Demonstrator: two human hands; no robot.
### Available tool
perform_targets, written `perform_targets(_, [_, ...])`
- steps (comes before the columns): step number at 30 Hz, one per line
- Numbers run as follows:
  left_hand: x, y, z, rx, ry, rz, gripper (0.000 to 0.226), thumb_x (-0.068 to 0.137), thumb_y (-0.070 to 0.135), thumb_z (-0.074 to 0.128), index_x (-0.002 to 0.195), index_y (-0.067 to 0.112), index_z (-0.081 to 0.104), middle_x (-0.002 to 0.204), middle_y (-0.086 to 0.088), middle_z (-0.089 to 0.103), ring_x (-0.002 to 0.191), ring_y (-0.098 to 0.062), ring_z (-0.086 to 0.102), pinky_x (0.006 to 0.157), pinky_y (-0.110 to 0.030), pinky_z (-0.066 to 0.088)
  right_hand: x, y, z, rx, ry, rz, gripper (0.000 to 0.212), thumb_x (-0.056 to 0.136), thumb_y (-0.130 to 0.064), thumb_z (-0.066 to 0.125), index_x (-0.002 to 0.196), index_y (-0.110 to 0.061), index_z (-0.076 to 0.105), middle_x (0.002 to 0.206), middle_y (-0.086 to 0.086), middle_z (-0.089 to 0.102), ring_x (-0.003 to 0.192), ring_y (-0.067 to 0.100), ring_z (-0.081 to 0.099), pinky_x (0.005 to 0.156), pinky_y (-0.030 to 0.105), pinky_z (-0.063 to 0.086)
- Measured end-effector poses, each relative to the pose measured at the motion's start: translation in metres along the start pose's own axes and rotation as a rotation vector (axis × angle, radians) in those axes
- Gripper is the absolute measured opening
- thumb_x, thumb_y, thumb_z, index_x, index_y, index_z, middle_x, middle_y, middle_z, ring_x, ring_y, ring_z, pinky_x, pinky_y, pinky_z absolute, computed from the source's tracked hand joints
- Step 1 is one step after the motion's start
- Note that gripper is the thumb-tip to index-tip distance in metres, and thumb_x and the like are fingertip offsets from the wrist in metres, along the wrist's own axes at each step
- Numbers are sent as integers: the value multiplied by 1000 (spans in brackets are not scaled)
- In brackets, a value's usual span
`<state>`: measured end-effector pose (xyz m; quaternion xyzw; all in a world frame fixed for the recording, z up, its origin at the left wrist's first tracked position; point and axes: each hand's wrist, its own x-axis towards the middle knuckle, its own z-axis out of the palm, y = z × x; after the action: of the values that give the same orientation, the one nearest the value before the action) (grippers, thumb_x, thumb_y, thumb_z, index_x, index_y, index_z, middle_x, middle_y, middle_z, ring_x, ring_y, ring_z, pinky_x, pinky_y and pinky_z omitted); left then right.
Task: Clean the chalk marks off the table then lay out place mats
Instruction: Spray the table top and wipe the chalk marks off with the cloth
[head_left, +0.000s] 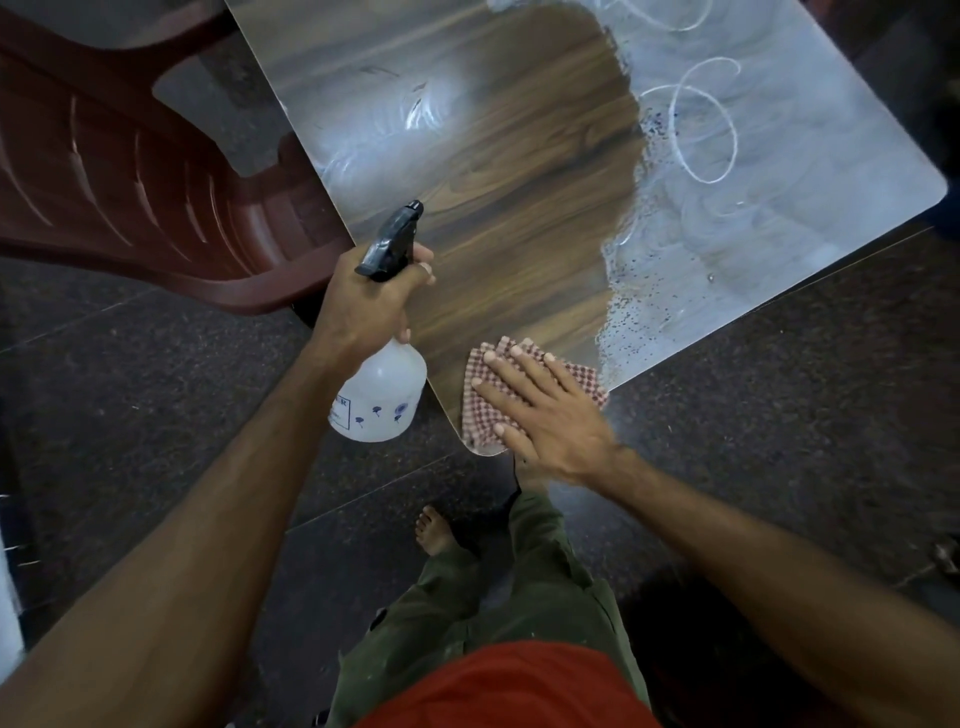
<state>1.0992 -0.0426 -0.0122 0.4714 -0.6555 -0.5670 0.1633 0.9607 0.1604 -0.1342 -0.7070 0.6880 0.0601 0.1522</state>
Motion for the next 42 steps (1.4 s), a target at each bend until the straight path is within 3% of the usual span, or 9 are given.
perform_targets(2, [2,1,2,1,-5,1,14,93,14,61,105,6,65,98,-13,71,33,-15,46,43,-22,43,9,36,-6,15,-1,116,62,97,-58,0,154,-33,-6,164,4,-13,152,26,-9,121,50,-9])
perform_targets(6, [6,6,9,4,-12,1,15,93,15,61,105,8,65,98,-10,72,33,-14,47,45,-23,44,41,66,-23,135,98,421,66,98,-55,9,158,-28,2,166,5,-10,152,27,-9,121,46,-10])
perform_targets(11, [10,18,28,14,-50,12,13,92,12,61,103,8,65,98,-11,70,33,-13,47,43,-23,42,43,11,-12,119,112,294,69,100,-61,14,158,-26,10,165,6,-3,153,28,0,122,50,-6])
perform_targets(15, [15,27,38,21,-73,26,11,92,12,61,102,9,65,102,-12,70,33,-13,46,43,-24,43,10,28,-3,117,88,211,64,100,-59,14,157,-30,13,166,3,5,153,26,3,123,51,3])
perform_targets(18, [19,28,39,18,-73,23,10,92,13,60,100,11,65,101,-11,70,33,-14,47,43,-23,43,11,76,-7,111,80,348,65,99,-60,9,157,-32,3,166,3,-10,152,25,-9,122,52,-1])
perform_targets(23, [22,27,41,25,-68,28,10,92,13,61,100,10,65,103,-10,70,33,-13,47,42,-22,42,47,120,-28,191,177,599,67,98,-57,17,159,-29,11,167,5,0,153,28,-1,122,50,-3])
perform_targets(32, [30,37,54,60,-97,30,12,94,13,60,103,9,65,100,-11,71,34,-12,48,43,-22,43,14,63,-9,148,96,285,65,100,-59,13,158,-29,12,167,3,1,153,25,-1,123,48,-3])
perform_targets(38, [34,37,54,62,-97,56,14,93,11,60,103,3,64,99,-14,70,33,-12,48,42,-23,43,41,149,-31,210,157,588,65,100,-57,19,159,-31,8,167,5,0,153,28,-1,123,49,-2])
perform_targets(42, [35,36,59,79,-119,41,11,94,11,59,102,6,64,100,-13,69,34,-10,48,43,-24,44,71,127,-38,197,177,576,65,101,-56,19,159,-27,8,167,8,1,153,30,0,123,50,-2])
